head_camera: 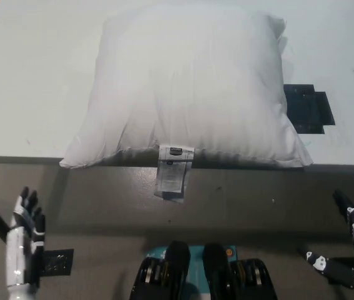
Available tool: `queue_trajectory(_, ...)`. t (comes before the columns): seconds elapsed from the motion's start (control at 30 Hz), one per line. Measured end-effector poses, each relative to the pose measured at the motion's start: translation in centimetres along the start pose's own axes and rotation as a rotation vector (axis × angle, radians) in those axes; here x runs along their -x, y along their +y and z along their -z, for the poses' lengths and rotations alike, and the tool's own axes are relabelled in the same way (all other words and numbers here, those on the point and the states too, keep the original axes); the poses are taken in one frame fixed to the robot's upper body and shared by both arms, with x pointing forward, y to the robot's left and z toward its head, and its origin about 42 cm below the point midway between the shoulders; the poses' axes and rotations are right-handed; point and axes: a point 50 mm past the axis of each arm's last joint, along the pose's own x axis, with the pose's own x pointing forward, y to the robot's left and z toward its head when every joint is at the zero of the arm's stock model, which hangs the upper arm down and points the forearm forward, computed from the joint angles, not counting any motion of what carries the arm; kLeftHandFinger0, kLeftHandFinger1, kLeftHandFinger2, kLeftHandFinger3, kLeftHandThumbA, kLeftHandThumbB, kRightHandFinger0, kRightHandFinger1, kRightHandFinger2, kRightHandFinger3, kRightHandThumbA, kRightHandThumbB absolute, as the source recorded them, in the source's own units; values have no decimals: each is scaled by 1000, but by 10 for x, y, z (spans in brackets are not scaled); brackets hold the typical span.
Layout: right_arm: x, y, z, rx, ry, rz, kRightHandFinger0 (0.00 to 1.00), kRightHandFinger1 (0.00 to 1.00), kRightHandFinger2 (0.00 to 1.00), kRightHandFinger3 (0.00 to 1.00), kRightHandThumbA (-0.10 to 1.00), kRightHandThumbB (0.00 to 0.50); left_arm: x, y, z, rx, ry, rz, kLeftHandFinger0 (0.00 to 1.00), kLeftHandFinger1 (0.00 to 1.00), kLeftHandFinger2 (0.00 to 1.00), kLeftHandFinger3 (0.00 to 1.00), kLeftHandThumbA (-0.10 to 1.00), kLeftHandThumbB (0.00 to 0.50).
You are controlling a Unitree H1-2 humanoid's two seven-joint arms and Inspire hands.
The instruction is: The robot uses both hands to lift the pillow and then drops it on the table
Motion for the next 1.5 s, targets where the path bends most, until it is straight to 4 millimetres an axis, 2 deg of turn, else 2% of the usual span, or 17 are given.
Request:
queue_trajectory(0.07,-2,-2,-5,9,-21,7,1000,1000,1000,1000,1000,260,-7,5,-8,-12,-41,-13,1000,1000,1000,1000,896,0)
queue_trajectory(0.17,-14,-9,-21,25,-86,38,1000,1000,1000,1000,1000,342,-23,16,-26,-29,-129,-35,1000,1000,1000,1000,972,0)
queue_trajectory(0.2,-22,-13,-31,31,-127,56,1000,1000,1000,1000,1000,344,-32,20,-34,-39,-168,-43,1000,1000,1000,1000,974,0)
queue_trajectory(0.23,-28,-15,-38,33,-154,67,1000,1000,1000,1000,1000,429,-36,23,-37,-45,-186,-49,1000,1000,1000,1000,984,0)
queue_trajectory(0.3,-51,-24,-65,44,-253,103,1000,1000,1000,1000,1000,437,-59,34,-54,-62,-270,-77,1000,1000,1000,1000,988,0)
queue_trajectory(0.37,-70,-33,-95,59,-351,131,1000,1000,1000,1000,1000,417,-79,44,-71,-69,-346,-104,1000,1000,1000,1000,1000,51)
queue_trajectory(0.5,-97,-47,-143,93,-475,166,1000,1000,1000,1000,1000,422,-111,57,-107,-26,-465,-155,1000,1000,1000,1000,1000,65)
queue_trajectory(0.57,-110,-49,-163,101,-512,178,1000,1000,1000,1000,1000,431,-126,59,-120,-7,-504,-174,1000,1000,1000,1000,1000,102)
queue_trajectory(0.67,-125,-52,-187,114,-538,191,1000,1000,1000,1000,1000,392,-150,58,-140,12,-557,-185,1000,1000,1000,1000,1000,88)
queue_trajectory(0.83,-146,-58,-215,139,-553,208,1000,1000,1000,1000,1000,410,-192,62,-171,3,-619,-185,1000,1000,1000,1000,1000,83)
queue_trajectory(0.97,-165,-64,-231,152,-537,211,1000,1000,1000,1000,1000,349,-222,65,-188,-17,-633,-181,1000,1000,1000,1000,1000,71)
queue_trajectory(1.03,-176,-66,-236,164,-519,206,1000,1000,1000,1000,1000,340,-239,63,-197,-16,-635,-183,1000,1000,1000,1000,1000,67)
queue_trajectory(1.07,-181,-66,-238,169,-510,203,1000,1000,1000,1000,1000,332,-245,63,-198,-18,-626,-183,1000,1000,1000,1000,1000,35)
queue_trajectory(1.17,-199,-67,-247,183,-489,193,1000,1000,1000,1000,1000,377,-265,54,-210,-18,-621,-176,1000,1000,1000,1000,1000,41)
queue_trajectory(1.27,-213,-67,-249,189,-459,185,1000,1000,1000,1000,1000,365,-279,40,-223,-3,-608,-163,1000,1000,1000,1000,1000,44)
queue_trajectory(1.37,-226,-65,-250,192,-431,171,1000,1000,1000,1000,1000,374,-291,20,-238,34,-591,-147,1000,1000,1000,1000,1000,13)
queue_trajectory(1.5,-249,-62,-249,196,-385,151,1000,1000,1000,1000,1000,252,-310,-6,-249,73,-531,-121,1000,1000,1000,1000,935,0)
